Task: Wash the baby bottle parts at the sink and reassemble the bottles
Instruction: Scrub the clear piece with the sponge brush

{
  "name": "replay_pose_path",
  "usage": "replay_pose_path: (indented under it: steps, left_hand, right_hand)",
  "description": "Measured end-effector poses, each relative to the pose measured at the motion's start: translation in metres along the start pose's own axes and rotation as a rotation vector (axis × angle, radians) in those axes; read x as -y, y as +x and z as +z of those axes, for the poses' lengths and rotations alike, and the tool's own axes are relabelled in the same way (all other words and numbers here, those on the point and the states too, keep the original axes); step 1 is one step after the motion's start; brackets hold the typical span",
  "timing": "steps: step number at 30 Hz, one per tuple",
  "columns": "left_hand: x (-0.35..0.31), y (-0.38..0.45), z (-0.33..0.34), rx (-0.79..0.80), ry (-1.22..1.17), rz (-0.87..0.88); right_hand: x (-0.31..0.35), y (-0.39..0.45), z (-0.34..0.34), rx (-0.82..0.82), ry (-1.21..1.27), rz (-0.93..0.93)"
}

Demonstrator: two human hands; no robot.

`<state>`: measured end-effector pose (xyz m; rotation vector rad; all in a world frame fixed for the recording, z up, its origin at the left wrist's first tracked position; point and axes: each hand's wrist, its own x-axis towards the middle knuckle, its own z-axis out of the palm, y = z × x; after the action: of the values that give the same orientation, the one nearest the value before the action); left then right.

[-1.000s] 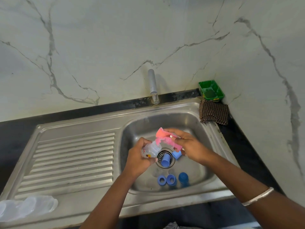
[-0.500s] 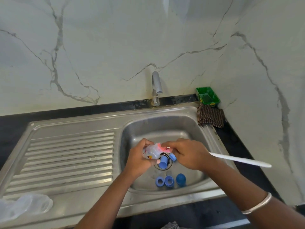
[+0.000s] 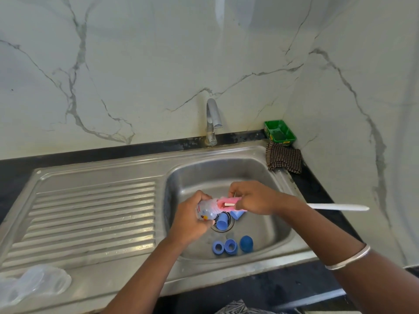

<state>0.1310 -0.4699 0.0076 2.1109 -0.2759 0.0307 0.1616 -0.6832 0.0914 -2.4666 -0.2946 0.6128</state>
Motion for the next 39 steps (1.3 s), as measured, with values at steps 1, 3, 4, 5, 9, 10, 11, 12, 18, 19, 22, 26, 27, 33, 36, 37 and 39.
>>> replay_pose_path:
  steps: [1,3,4,5,9,10,11,12,18,19,22,26,27,33,36,37,39]
  left_hand:
    - [0.0,0.0,0.0,0.013,0.008,0.012]
    - [-0.002,0.001,0.0,0.048,0.037,0.04]
    - [-0.003,0.001,0.001,0.059,0.057,0.052]
    - [-0.003,0.0,0.001,0.065,0.077,0.063]
    - [0.002,-0.006,0.003,0.065,0.134,0.078]
    - [0.004,-0.008,0.004,0.052,0.13,0.082]
    - [0.005,-0.009,0.005,0.035,0.124,0.092]
    - [0.006,-0.01,0.006,0.018,0.125,0.107]
    - [0.007,-0.007,0.0,-0.036,0.125,0.124]
    - [0.007,-0.006,-0.002,-0.044,0.098,0.098]
    - [0.006,-0.004,-0.009,-0.039,0.028,0.017]
    - [0.004,-0.002,-0.017,-0.022,0.003,0.006]
    - [0.002,-0.001,-0.019,-0.015,0.011,0.009]
    - [0.0,0.0,-0.016,0.062,0.122,0.061]
    - [0.0,-0.002,-0.013,0.048,0.169,0.116]
    - [-0.001,-0.003,-0.013,0.043,0.186,0.135]
    - [-0.003,-0.003,-0.012,0.069,0.244,0.2]
  right_hand:
    - [0.001,0.001,-0.001,0.014,-0.014,-0.003]
    - [0.002,0.002,-0.002,0.07,-0.008,0.001]
    - [0.002,0.002,-0.002,0.099,0.025,0.01]
    - [0.002,0.002,-0.001,0.117,0.066,0.027]
    - [-0.001,0.008,0.005,0.168,0.189,0.109]
    - [-0.001,0.01,0.008,0.171,0.211,0.121]
    - [0.0,0.012,0.012,0.166,0.237,0.131]
    - [0.0,0.014,0.016,0.157,0.266,0.144]
    - [0.005,0.011,0.02,0.191,0.472,0.165]
    - [0.004,0.009,0.015,0.212,0.473,0.137]
    - [-0.004,0.003,-0.007,0.234,0.192,0.083]
    - [-0.017,0.002,-0.023,0.071,-0.137,-0.062]
    - [-0.018,0.003,-0.022,0.041,-0.149,-0.081]
    - [-0.01,0.012,-0.011,0.023,-0.263,-0.165]
    - [-0.004,0.014,0.0,0.032,-0.262,-0.196]
    - [-0.003,0.013,0.003,0.067,-0.229,-0.191]
    - [-0.002,0.014,0.01,0.15,-0.142,-0.148]
